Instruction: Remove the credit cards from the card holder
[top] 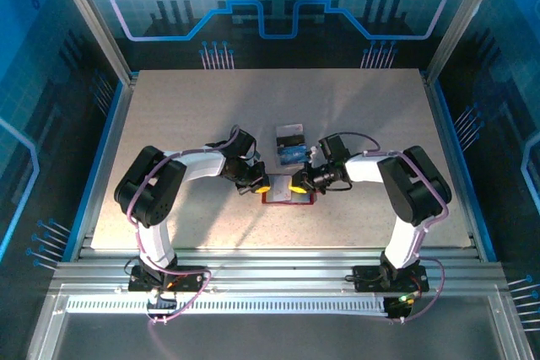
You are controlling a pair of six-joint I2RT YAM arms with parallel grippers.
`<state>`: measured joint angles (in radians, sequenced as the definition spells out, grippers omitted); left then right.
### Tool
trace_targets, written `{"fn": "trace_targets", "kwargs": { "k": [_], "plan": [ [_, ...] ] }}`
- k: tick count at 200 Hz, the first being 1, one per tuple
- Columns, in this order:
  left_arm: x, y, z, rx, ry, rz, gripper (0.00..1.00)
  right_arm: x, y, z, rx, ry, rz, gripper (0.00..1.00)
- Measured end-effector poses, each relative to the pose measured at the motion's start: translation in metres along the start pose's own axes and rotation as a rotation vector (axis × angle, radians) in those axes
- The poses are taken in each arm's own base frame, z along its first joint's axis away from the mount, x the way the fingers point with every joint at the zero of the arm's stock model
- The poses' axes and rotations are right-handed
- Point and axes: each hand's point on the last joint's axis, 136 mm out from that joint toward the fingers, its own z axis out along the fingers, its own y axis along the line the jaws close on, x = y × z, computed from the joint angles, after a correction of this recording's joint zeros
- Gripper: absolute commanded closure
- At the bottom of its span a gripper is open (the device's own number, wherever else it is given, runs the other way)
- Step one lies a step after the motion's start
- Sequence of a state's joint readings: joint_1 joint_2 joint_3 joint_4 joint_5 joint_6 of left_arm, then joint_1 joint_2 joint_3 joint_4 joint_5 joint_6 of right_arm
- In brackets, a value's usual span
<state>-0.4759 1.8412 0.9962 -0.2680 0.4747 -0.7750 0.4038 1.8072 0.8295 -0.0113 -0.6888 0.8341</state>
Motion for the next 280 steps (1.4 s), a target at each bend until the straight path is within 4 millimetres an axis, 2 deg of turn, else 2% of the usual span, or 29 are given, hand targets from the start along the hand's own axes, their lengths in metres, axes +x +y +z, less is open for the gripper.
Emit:
{"fn": "trace_targets", "kwargs": {
  "k": [71,106,123,146,185,223,260,280],
  "plan": [
    [-0.001,0.002,-0.001,-0.009,-0.007,-0.004,0.95,-0.004,-0.006,-0.032,0.026,-0.05,-0.013,0.94],
    [-0.002,0.005,-0.002,-0.018,-0.012,-0.008,0.95,0.002,-0.01,-0.038,0.056,-0.042,-0.024,0.96],
    [-0.004,0.006,-0.004,-0.023,-0.018,-0.004,0.95,0.003,-0.006,-0.042,0.06,-0.041,-0.037,1.0],
    [-0.006,0.011,-0.008,-0.036,-0.034,-0.008,0.94,-0.002,0.007,-0.051,0.06,-0.058,-0.085,1.0],
    [-0.008,0.018,-0.016,-0.054,-0.051,-0.027,0.93,-0.019,0.037,-0.068,0.069,-0.096,-0.237,1.0],
    [-0.004,0.021,-0.024,-0.06,-0.063,-0.028,0.92,-0.027,0.048,-0.084,0.144,-0.113,-0.409,1.0],
    [0.001,0.025,-0.025,-0.062,-0.06,-0.031,0.91,-0.045,0.056,-0.099,0.243,-0.157,-0.639,1.0],
    [0.006,0.032,-0.023,-0.073,-0.051,-0.043,0.91,-0.057,0.068,-0.108,0.289,-0.179,-0.784,1.0]
  ]
}}
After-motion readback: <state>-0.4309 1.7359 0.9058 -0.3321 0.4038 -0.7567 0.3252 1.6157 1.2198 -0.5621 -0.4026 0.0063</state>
